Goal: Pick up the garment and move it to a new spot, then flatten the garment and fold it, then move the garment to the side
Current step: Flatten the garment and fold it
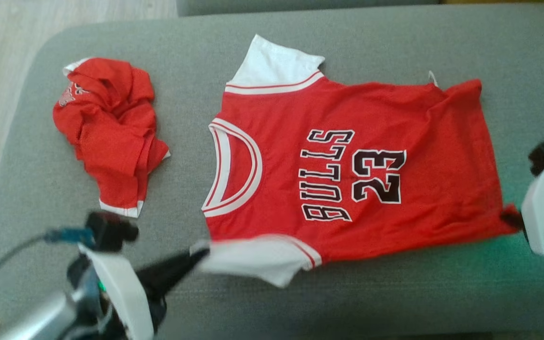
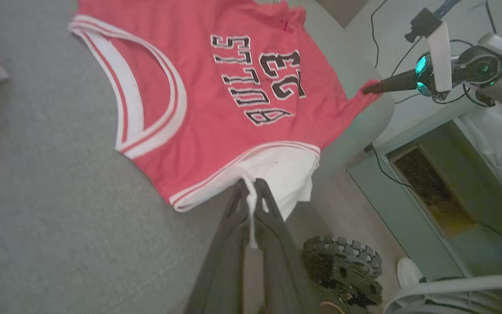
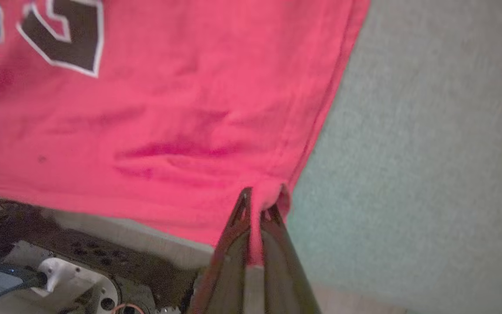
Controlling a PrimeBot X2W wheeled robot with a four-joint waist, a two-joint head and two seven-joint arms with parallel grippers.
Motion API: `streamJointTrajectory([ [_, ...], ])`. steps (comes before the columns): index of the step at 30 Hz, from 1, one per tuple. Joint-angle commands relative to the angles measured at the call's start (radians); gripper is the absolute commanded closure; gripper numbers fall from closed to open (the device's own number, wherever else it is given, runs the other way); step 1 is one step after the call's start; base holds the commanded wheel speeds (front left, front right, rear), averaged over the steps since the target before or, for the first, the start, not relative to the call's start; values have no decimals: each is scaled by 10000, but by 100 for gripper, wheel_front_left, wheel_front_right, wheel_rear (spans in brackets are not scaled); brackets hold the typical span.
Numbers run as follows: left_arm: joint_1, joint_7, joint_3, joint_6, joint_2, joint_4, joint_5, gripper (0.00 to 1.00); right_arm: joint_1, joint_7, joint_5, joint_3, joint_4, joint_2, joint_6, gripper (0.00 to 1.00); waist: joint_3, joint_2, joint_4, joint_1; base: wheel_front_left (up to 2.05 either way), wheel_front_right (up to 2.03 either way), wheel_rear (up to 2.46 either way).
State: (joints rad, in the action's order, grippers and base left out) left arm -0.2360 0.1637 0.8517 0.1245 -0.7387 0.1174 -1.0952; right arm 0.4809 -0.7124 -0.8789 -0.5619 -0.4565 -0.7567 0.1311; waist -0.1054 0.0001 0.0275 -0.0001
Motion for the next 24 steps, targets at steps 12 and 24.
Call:
streamJointTrajectory([
  [12, -2501, -581, -1367, 10, 237, -251, -83, 100, 1205, 802, 955, 1171, 18, 356, -4, 100, -1198, -1, 48, 1, 0, 0, 0],
  [24, -3965, -511, -1201, -115, 1217, -1887, 512, 100, 1649, 1575, 1403, 1333, -458, 728, -4, 100, -2024, -1, -149, 1, 0, 0, 0],
])
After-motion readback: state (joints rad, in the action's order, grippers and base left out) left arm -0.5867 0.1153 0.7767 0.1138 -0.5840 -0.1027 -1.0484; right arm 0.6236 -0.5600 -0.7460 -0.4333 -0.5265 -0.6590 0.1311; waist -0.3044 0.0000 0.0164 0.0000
